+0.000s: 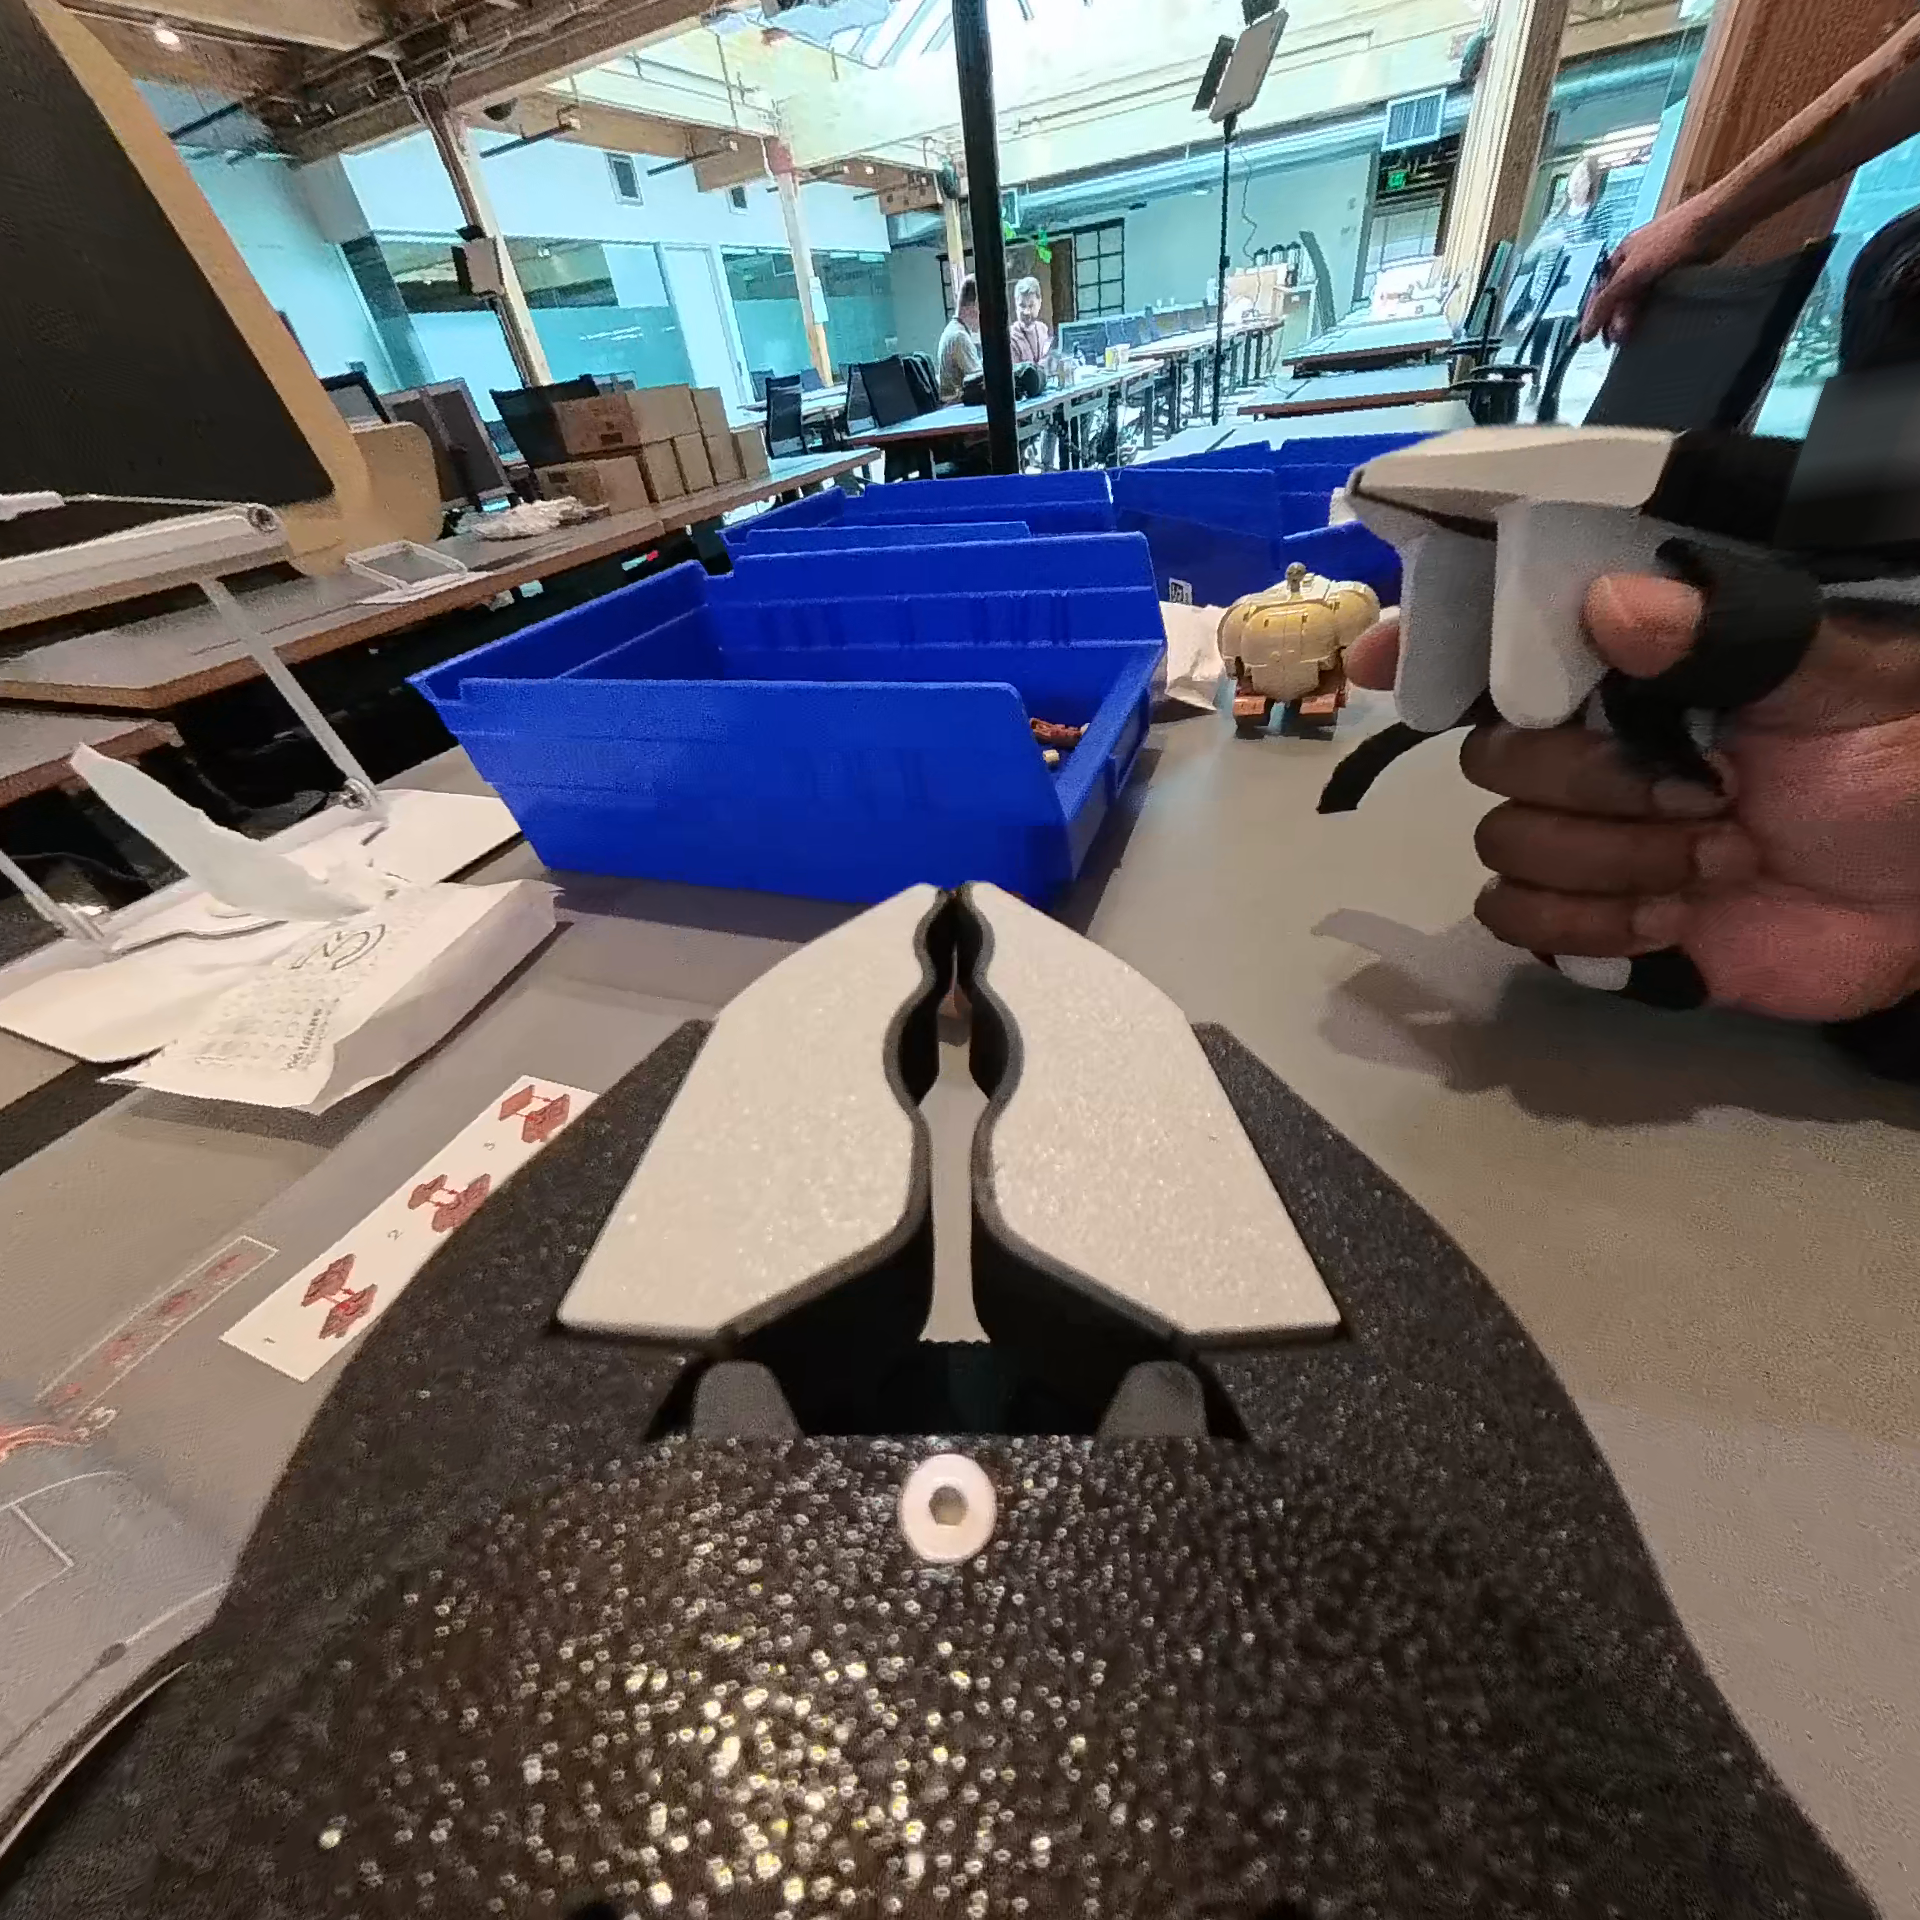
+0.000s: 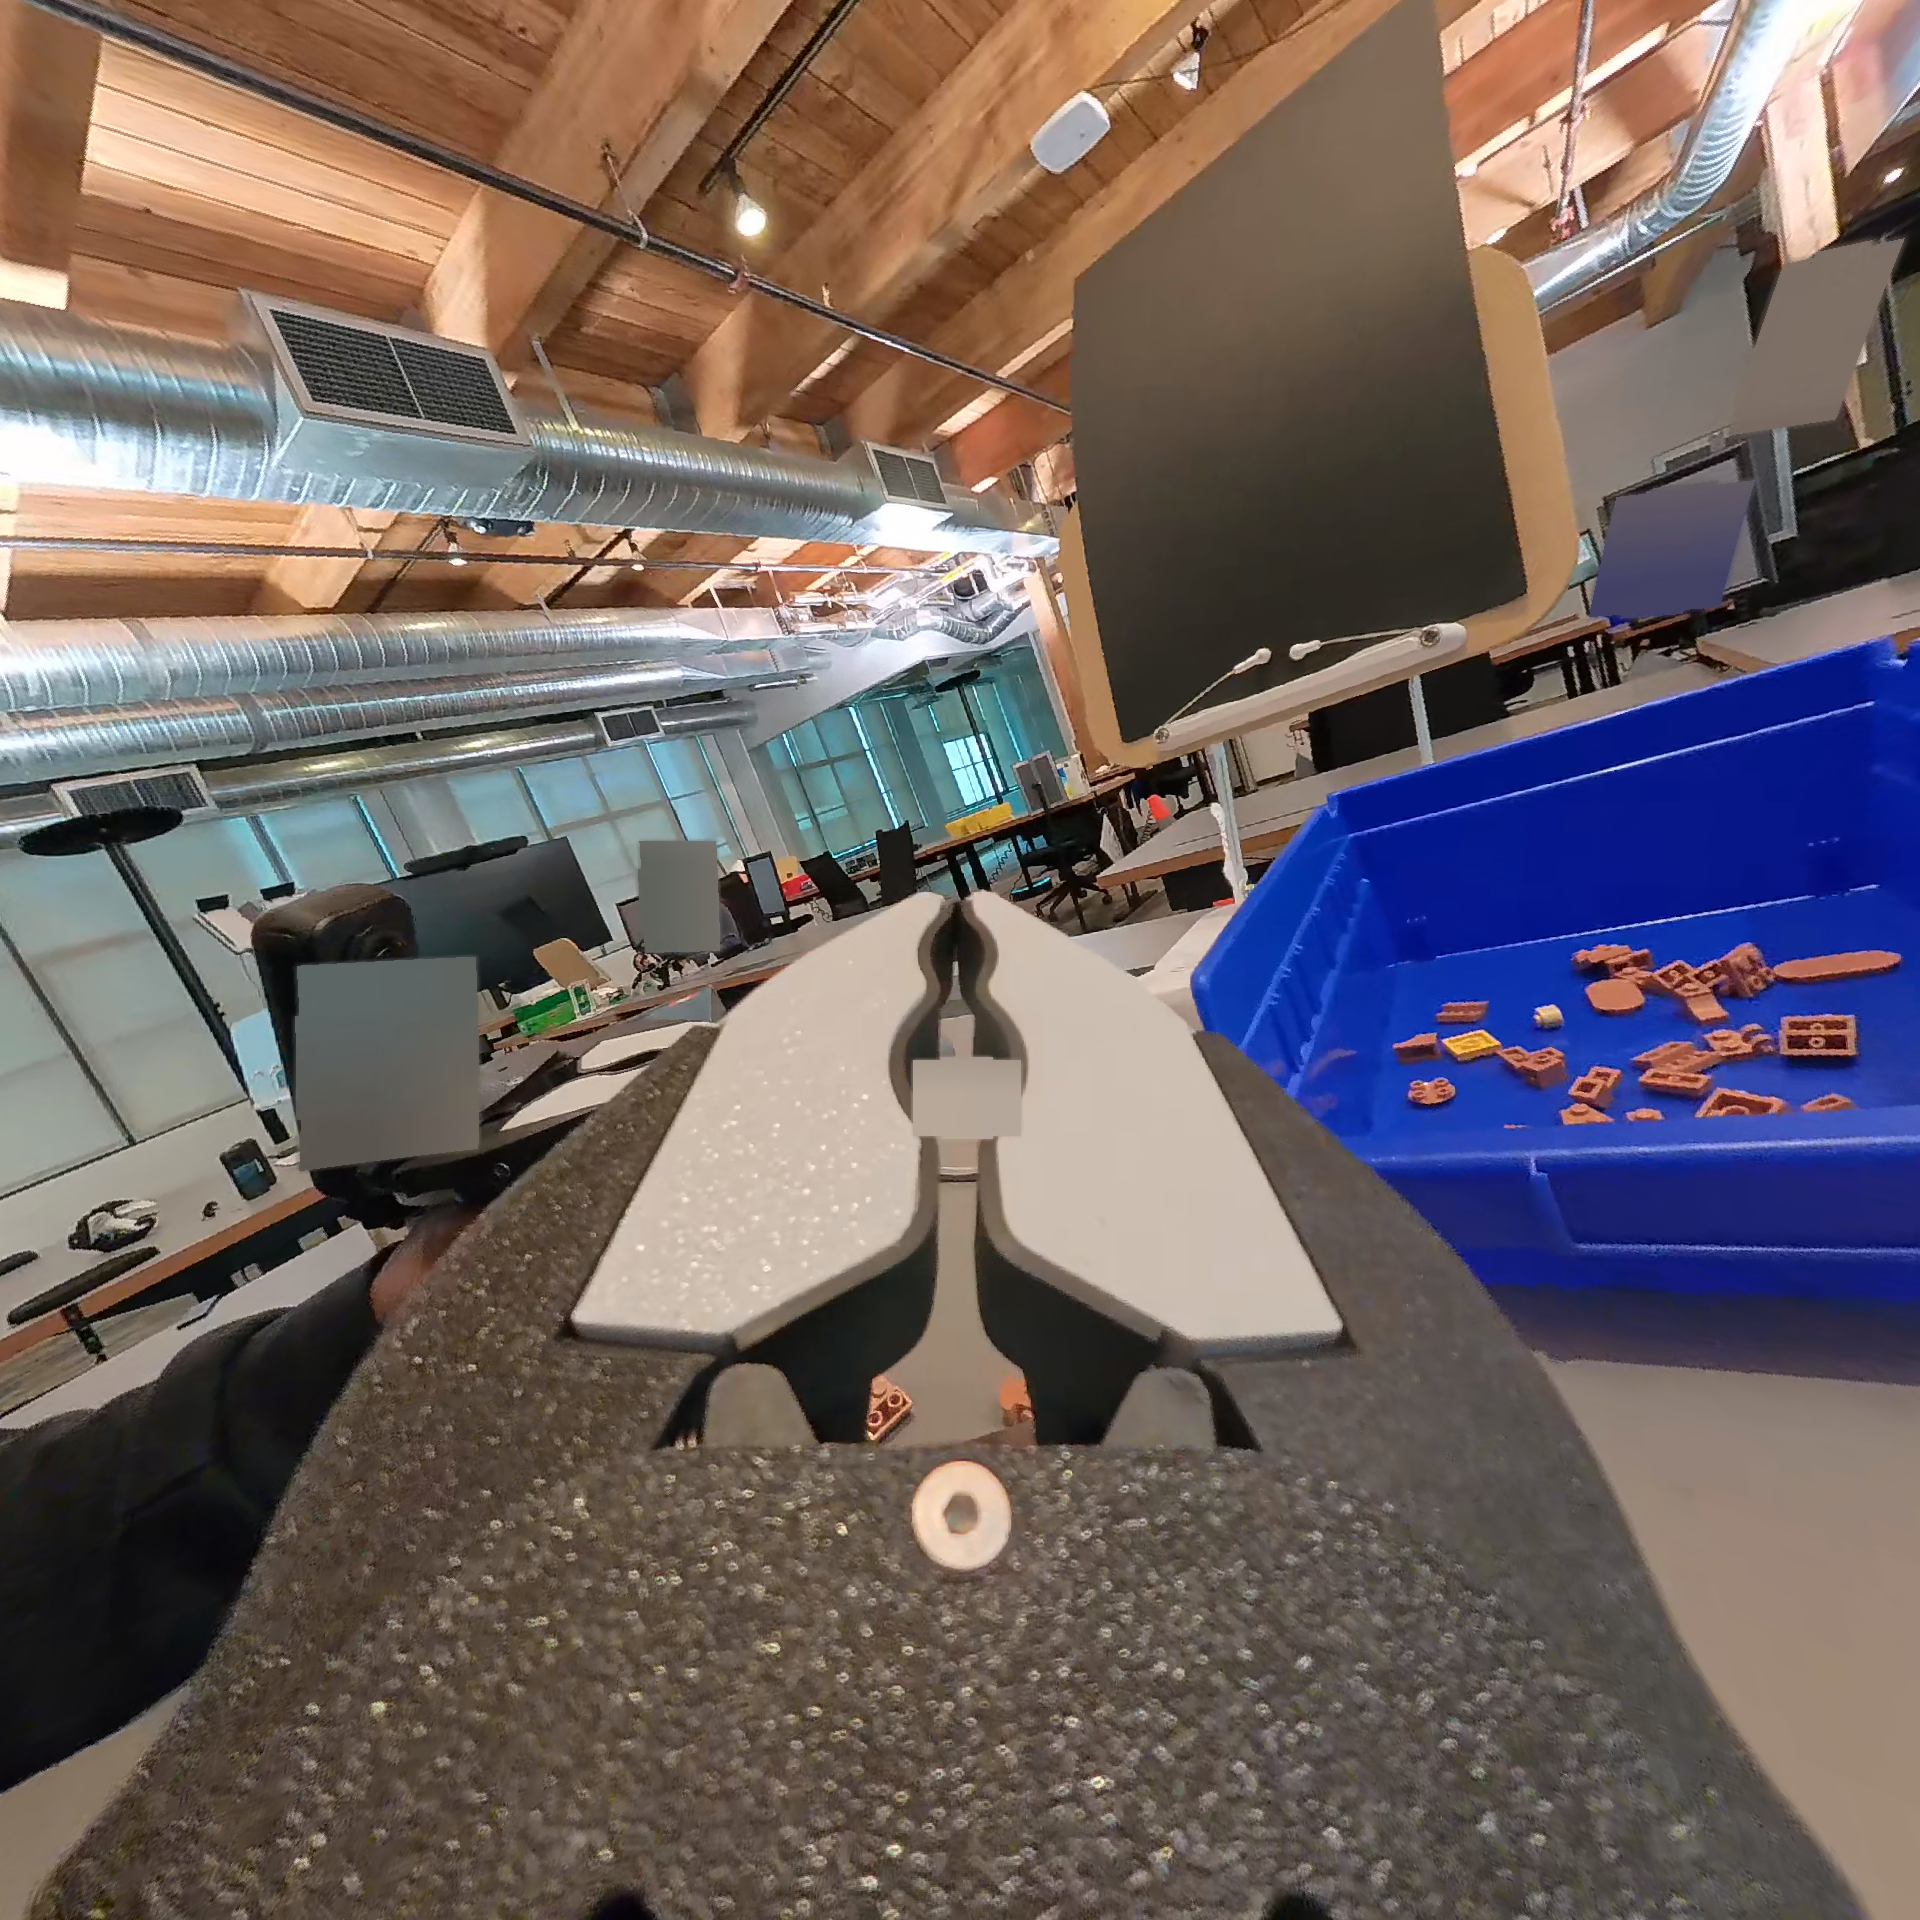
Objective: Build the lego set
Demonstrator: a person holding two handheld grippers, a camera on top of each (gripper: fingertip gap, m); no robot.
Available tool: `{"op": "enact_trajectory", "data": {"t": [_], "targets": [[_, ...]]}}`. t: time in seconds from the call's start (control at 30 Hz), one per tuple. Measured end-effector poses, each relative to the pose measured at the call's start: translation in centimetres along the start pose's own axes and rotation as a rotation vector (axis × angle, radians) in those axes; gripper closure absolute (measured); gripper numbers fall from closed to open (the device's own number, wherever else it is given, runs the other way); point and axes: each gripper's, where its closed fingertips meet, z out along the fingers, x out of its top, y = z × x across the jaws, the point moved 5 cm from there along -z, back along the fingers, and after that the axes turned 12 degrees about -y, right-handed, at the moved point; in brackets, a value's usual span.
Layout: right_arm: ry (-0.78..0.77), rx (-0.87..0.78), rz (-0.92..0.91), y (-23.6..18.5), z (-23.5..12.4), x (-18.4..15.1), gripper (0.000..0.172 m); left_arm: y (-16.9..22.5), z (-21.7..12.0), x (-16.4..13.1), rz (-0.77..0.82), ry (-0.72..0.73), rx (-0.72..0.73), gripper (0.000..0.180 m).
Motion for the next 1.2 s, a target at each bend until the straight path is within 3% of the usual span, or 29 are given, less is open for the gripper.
{"op": "enact_trajectory", "data": {"t": [1.2], "targets": [[0.006,0.005,-0.058,-0.67,-0.04,0.06,0.172,0.39,0.21,-0.04,-0.008,-0.002,-0.006,0.180]]}}
